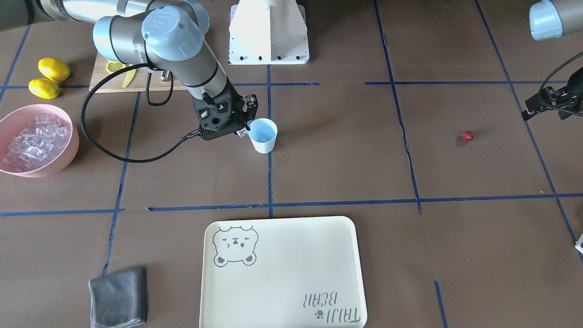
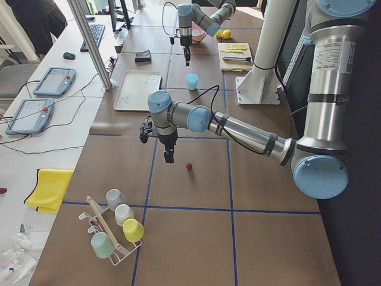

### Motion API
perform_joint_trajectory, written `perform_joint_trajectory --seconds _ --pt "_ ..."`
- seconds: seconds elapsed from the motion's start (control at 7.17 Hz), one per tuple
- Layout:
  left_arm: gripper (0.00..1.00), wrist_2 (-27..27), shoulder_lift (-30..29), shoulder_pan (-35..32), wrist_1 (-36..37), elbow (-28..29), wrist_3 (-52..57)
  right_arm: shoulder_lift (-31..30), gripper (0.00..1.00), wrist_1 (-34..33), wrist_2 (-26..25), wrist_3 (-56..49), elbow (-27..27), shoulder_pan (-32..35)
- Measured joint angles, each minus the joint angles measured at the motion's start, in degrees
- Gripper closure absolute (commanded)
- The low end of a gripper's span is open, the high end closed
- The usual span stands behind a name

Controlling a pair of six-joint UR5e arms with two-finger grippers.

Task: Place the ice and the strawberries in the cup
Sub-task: 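Carry the ice cube over the light-blue cup, then open the right gripper to drop the ice cube into the cup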

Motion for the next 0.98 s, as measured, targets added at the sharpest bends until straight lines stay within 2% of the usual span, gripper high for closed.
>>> perform_joint_trajectory --seconds 0.28,0.42,0.56,0.7,0.98 --pt "0.00 -0.51 0.02 -0.02 0.00 0.00 0.00 1.11 0.97 -0.51 -2.30 0.85 -0.52 -3.10" --pt "0.00 -0.98 0.05 -0.04 0.00 0.00 0.01 1.57 0.91 -1.79 -2.96 0.93 -0.60 -3.77" --pt "0.00 -1.19 0.08 -0.04 -0.02 0.00 0.08 2.13 0.55 -2.71 -3.64 0.94 -0.96 -4.09" --pt "0.00 -1.26 0.08 -0.06 -0.04 0.00 0.13 2.65 0.03 -3.11 -4.38 0.93 -1.60 -4.28" --pt "0.00 -1.29 0.09 -0.08 -0.04 -0.01 0.17 2.96 0.01 -3.57 -4.83 1.19 -2.15 -4.34"
